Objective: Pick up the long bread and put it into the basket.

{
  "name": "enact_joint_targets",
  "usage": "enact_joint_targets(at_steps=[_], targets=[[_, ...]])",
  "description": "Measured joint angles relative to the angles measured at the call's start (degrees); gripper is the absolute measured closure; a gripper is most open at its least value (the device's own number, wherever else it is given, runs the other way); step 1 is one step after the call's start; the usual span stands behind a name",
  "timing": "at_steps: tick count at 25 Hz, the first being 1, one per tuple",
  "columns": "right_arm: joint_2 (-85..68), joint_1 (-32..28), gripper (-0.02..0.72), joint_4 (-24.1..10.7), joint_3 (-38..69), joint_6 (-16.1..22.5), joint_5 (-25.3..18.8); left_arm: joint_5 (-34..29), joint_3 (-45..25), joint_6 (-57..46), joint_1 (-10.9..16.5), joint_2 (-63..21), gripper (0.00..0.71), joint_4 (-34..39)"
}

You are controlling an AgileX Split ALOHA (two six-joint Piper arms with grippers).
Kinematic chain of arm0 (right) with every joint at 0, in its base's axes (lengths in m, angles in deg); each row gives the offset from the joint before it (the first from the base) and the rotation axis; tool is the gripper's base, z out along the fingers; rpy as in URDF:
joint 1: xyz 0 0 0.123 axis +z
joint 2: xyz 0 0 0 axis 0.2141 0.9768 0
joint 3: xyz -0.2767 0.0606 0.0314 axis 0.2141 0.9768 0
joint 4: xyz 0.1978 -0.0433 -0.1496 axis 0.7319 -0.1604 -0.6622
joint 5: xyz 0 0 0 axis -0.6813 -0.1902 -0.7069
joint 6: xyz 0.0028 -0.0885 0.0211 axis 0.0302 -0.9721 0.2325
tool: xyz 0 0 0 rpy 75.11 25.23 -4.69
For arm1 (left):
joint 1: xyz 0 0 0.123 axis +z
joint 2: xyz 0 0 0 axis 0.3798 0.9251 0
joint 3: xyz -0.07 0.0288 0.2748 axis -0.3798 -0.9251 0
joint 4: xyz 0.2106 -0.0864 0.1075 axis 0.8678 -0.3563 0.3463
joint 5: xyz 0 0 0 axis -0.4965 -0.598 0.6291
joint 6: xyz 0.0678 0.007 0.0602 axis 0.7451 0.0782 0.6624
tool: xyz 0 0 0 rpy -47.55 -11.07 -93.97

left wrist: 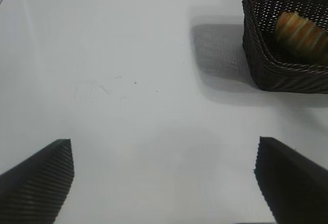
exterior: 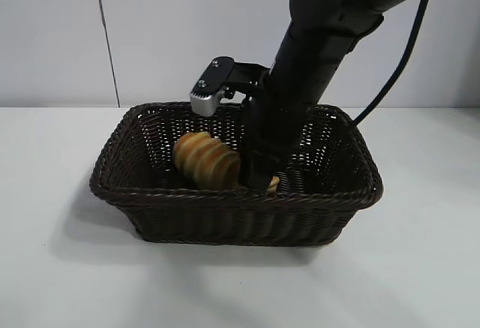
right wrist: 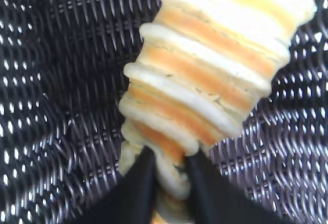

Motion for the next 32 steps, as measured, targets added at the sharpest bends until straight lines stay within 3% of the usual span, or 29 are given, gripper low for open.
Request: enact_joint_targets(at_steps=[3,7,13,19,23,32], targets=[[-2.3,0.0,0.033,0.0,0.0,3.5,0.0,0.0,0.0,0.0,0.0,0.0,0.016,0.0],[-5.6,0.0,0.016,-1.9,-2.2,14.7,-2.4,0.0,0.0,0.0,0.0,0.0,0.016,0.0],[-6.3,-0.1,0.009,-7.3,-13.3,34.0,-14.8,0.0,0.0,0.0,0.0,0.0,0.016,0.0],[-6.3,-4.1,0.009,-7.8,-25.5,51.2,-25.5,0.0,0.0,0.0,0.0,0.0,0.016,0.0],[-6.3,-8.5,0.009,-9.0,-30.4,53.9,-30.6,0.0,0.0,0.0,0.0,0.0,0.016,0.0],[-6.3,-22.1,0.008,-14.6,-32.1,54.2,-35.6,0.0,0.0,-0.1,0.0,0.0,0.016,0.0]])
